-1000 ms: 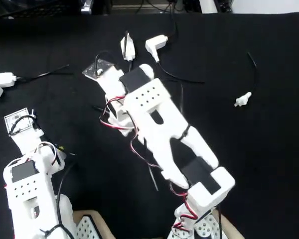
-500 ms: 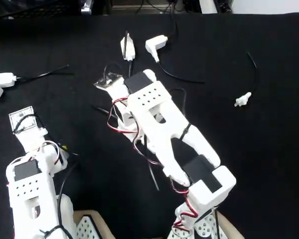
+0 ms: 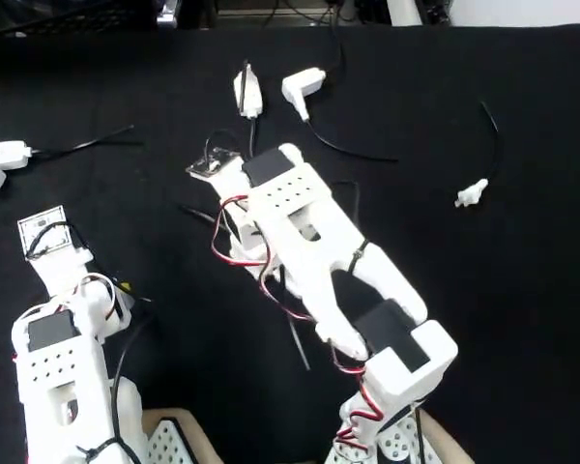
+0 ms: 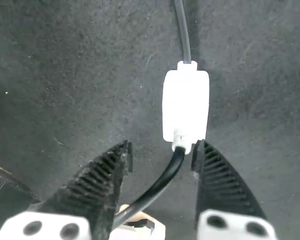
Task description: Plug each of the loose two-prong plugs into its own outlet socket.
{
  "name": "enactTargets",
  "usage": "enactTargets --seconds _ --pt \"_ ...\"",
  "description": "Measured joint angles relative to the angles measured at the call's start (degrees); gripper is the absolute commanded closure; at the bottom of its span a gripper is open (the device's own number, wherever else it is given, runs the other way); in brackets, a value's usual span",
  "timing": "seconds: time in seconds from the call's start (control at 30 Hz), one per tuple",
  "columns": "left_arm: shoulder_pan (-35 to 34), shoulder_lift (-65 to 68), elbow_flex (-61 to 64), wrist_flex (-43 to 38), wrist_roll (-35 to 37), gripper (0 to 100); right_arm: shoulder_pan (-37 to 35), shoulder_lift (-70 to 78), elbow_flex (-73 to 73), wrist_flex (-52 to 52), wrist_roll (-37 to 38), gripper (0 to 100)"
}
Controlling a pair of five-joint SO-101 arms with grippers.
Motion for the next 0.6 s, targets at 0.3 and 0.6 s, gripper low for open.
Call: enactTargets --seconds 0.3,0.6 --pt "0.0 0.0 0.0 0.0 0.0 79 0.0 0.0 0.0 0.0 1.9 86.9" --pt "0.0 0.0 0.0 0.0 0.0 79 0.3 0.0 0.0 -0.1 3.9 93.9"
